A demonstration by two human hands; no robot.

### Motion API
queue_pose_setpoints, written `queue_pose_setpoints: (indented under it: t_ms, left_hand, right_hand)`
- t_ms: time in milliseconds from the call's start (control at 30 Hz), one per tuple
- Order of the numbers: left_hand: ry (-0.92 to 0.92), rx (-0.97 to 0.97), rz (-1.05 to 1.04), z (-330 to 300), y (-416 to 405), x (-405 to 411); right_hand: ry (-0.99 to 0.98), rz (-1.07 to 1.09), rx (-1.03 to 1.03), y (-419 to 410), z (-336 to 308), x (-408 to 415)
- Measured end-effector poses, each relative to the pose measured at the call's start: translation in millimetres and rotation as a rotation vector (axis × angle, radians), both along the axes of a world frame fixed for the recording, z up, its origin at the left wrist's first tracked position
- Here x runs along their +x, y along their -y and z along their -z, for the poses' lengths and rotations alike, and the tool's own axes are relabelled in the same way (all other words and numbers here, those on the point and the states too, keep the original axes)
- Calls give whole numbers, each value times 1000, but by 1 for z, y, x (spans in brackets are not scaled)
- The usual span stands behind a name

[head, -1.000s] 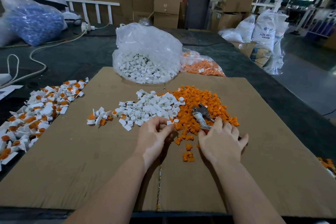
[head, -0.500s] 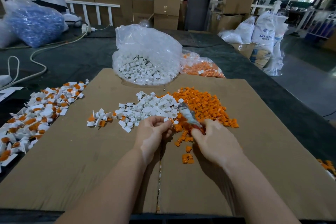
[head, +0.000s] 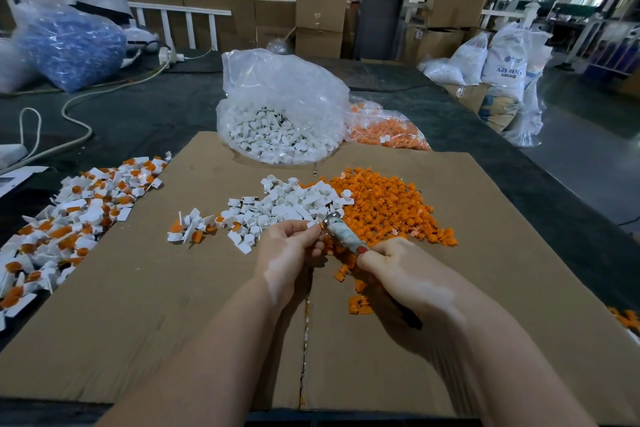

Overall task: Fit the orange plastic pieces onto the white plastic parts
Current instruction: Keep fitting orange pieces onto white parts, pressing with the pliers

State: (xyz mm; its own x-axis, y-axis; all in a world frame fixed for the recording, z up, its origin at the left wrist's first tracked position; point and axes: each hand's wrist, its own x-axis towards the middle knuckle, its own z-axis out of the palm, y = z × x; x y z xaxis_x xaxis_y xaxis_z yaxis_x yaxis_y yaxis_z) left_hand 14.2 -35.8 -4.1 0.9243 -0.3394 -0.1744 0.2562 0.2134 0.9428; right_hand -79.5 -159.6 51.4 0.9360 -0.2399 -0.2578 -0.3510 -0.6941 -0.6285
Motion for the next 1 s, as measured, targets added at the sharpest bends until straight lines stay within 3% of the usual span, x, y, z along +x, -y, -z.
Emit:
queue_pose_setpoints:
  t_ms: [167, 600, 1000]
  left_hand:
    - [-22, 2, -16, 0, 0, 1]
    - [-21, 16, -28, 0, 0, 3]
    - [-43, -32, -45, 3, -2, 4]
  right_hand:
    - [-26, -4, 133, 1, -3, 2]
    - [-50, -58, 102, -1, -5, 2]
    - [20, -76, -189, -13, 8, 6]
